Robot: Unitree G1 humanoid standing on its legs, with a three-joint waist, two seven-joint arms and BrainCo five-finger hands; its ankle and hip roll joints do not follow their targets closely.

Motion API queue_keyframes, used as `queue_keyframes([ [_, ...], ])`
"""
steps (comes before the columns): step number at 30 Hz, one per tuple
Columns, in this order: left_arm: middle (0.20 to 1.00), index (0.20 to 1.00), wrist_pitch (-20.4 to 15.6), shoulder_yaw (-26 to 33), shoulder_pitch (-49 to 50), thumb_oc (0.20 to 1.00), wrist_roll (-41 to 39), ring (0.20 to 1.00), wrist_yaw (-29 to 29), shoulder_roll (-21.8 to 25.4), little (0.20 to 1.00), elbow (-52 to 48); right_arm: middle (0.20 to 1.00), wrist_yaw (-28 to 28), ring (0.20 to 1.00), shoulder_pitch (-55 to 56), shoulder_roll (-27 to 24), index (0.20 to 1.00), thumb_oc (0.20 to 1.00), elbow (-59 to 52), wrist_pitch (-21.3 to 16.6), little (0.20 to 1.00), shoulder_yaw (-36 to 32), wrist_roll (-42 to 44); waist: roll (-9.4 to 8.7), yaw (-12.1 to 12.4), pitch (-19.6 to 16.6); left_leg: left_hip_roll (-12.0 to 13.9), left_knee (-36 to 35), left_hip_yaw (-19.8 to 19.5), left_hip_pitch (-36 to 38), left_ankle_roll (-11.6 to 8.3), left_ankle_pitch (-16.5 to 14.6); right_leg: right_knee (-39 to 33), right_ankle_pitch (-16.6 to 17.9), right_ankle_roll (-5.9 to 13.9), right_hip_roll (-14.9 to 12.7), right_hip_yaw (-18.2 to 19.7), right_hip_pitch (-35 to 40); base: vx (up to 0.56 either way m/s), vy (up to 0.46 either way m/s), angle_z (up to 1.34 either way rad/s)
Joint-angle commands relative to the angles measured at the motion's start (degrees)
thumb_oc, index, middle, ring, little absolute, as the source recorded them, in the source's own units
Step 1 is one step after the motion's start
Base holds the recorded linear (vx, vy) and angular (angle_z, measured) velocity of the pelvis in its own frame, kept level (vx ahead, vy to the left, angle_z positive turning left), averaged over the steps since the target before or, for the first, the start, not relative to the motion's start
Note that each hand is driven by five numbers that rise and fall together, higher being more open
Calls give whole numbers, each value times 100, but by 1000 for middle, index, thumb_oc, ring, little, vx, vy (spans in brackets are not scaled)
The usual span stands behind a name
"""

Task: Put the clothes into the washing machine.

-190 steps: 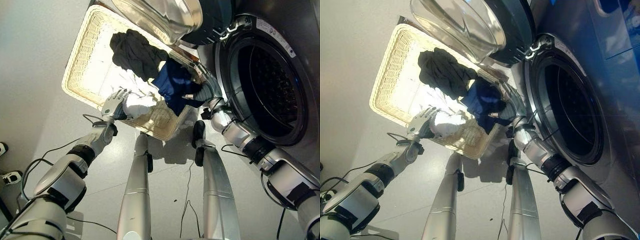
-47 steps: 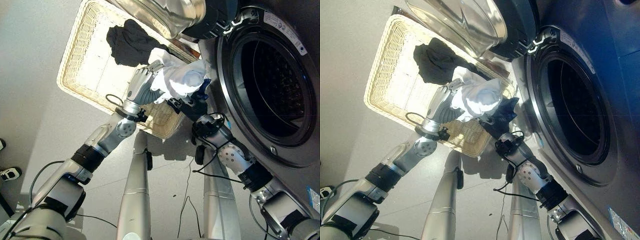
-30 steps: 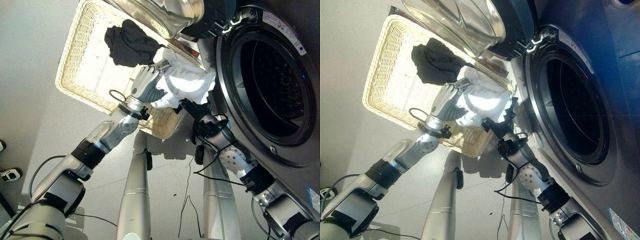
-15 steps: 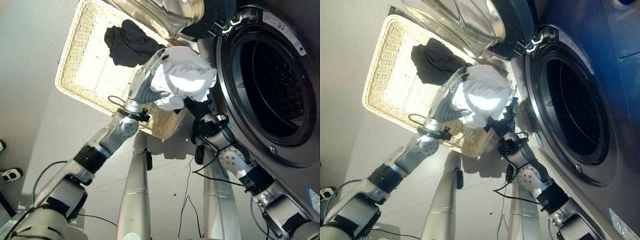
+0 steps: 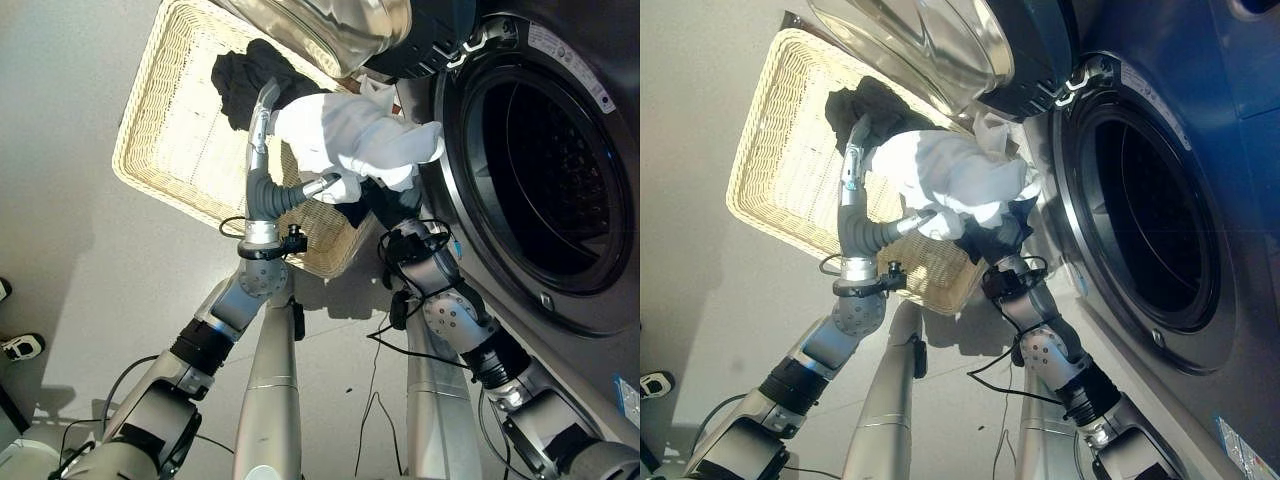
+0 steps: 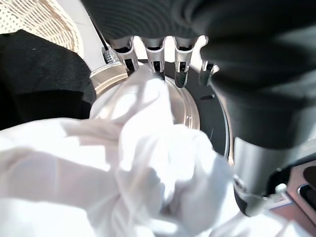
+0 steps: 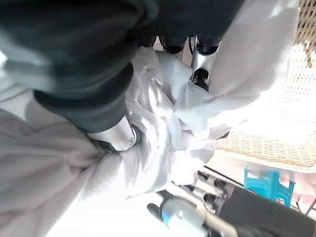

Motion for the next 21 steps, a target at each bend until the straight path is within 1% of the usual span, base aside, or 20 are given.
queue_keyframes([
  [1,1000,1000,-278,183,-203,1000,126,1000,296,-34,1000,-175,200,76,200,-189,237,200,200,-724,-507,200,-266,-258,-137,19,-58,-658,608,256,4,375,-615,-1957,1599,507,363,-441,517,0,0,0],
  [4,1000,1000,-282,263,-187,1000,-4,1000,432,-24,1000,31,200,-57,200,-207,229,200,200,-519,-614,200,-382,-267,-127,9,-58,-649,644,268,8,357,-628,-1931,1589,503,363,-428,518,0,0,0],
  [5,1000,1000,-385,318,-206,1000,-84,1000,498,-29,1000,250,200,-123,200,-209,235,200,200,-292,-686,200,-460,-250,-119,4,-58,-641,664,281,9,353,-632,-1906,1575,499,362,-423,515,0,0,0],
  [8,1000,1000,-287,385,-358,1000,-74,1000,730,9,1000,781,200,-415,200,-282,158,200,200,326,-789,200,-670,-109,-88,-11,-58,-620,697,304,2,335,-644,-1859,1550,493,352,-414,500,0,24,0],
  [9,1000,1000,-238,386,-379,1000,-58,1000,738,15,1000,821,200,-453,200,-290,149,200,200,371,-787,200,-684,-107,-85,-11,-58,-619,702,305,-2,334,-647,-1855,1548,492,352,-411,495,5,30,-2],
  [11,1000,1000,-221,390,-494,1000,-177,1000,844,86,1000,1159,200,-471,200,-348,20,200,200,782,-825,200,-831,284,-69,-29,-58,-600,715,323,-15,316,-648,-1831,1544,485,362,-388,471,4,21,-1],
  [12,1000,1000,-210,402,-610,1000,-257,1000,915,154,1000,1516,200,-477,200,-386,-99,200,200,1189,-901,200,-942,417,-66,-60,-58,-579,723,349,-16,298,-655,-1818,1541,488,379,-364,461,5,38,-2],
  [14,1000,1000,-220,400,-720,1000,-396,1000,950,186,1000,1740,200,-486,200,-440,-182,200,200,1434,-896,200,-1014,670,-65,-74,-58,-564,717,372,-25,290,-649,-1819,1543,482,381,-357,449,3,37,-2],
  [15,1000,1000,-257,366,-860,1000,-516,1000,1035,237,1000,2137,200,-547,200,-517,-272,200,200,1902,-968,200,-1115,742,-61,-105,-58,-541,728,405,-32,270,-657,-1804,1538,484,401,-334,432,5,36,-3],
  [17,1000,1000,-268,344,-1038,1000,-646,1000,1021,269,1000,2501,200,-621,200,-637,-378,200,200,2432,-944,200,-1208,902,-63,-126,-58,-522,746,430,-55,252,-665,-1792,1532,481,412,-321,408,6,35,-4],
  [18,1000,1000,-229,313,-1133,1000,-720,1000,1037,300,1000,2659,200,-809,200,-727,-436,200,200,2715,-927,200,-1258,1014,-65,-133,-58,-507,760,446,-73,239,-671,-1786,1529,478,419,-310,392,5,31,-5],
  [19,1000,1000,-270,294,-1228,1000,-836,1000,1013,323,1000,2822,200,-793,200,-843,-527,200,200,3139,-888,200,-1301,1292,-64,-132,-58,-492,755,457,-75,235,-673,-1790,1526,468,420,-306,390,6,30,-5],
  [20,1000,1000,-276,282,-1287,1000,-910,1000,974,364,1000,2957,200,-891,200,-948,-621,200,200,3555,-833,200,-1389,1477,-63,-135,-58,-482,753,466,-72,226,-679,-1801,1524,459,427,-297,396,5,21,-4],
  [21,1000,1000,-282,278,-1304,1000,-926,1000,966,370,1000,2981,200,-913,200,-981,-639,200,200,3624,-829,200,-1400,1512,-62,-131,-58,-479,753,468,-75,225,-681,-1805,1525,458,431,-295,394,7,16,-4],
])
